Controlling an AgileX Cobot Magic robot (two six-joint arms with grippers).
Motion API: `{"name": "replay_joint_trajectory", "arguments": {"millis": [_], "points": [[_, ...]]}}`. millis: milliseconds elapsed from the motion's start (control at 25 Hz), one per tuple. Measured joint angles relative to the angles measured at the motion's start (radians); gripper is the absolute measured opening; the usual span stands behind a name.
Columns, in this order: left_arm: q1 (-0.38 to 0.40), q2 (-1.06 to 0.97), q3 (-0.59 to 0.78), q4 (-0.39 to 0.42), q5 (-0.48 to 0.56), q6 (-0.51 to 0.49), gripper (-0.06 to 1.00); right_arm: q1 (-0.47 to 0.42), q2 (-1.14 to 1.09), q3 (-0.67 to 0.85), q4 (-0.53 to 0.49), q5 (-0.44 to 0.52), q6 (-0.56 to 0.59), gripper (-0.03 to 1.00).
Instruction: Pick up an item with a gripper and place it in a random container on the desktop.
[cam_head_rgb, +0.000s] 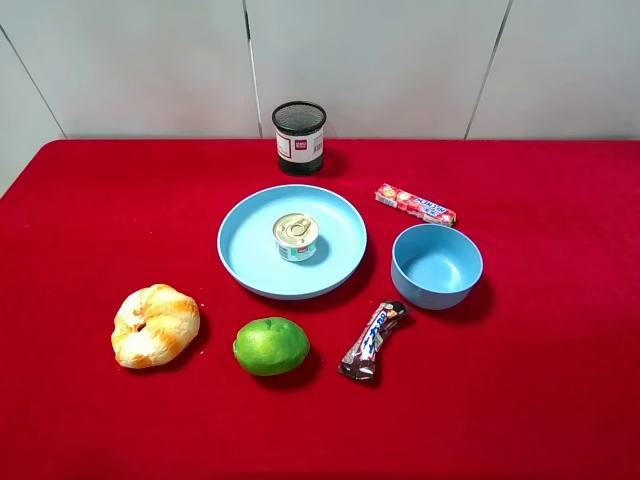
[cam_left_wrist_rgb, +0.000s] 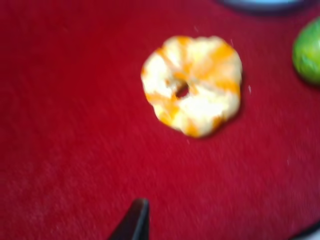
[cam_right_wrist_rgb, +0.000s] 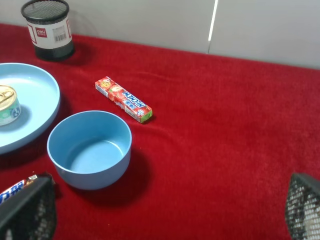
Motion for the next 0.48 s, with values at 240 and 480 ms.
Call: {"name": "replay_joint_trajectory", "arguments": {"millis": [240, 480], "points": [[0.102, -0.128, 0.0, -0.001, 0.001, 0.0, 0.99, 0.0, 0.0, 0.0, 0.0, 0.0, 0.0, 0.69], [0.209, -0.173, 0.0, -0.014, 0.004, 0.032, 0.99, 0.0, 0.0, 0.0, 0.0, 0.0, 0.0, 0.69]]}}
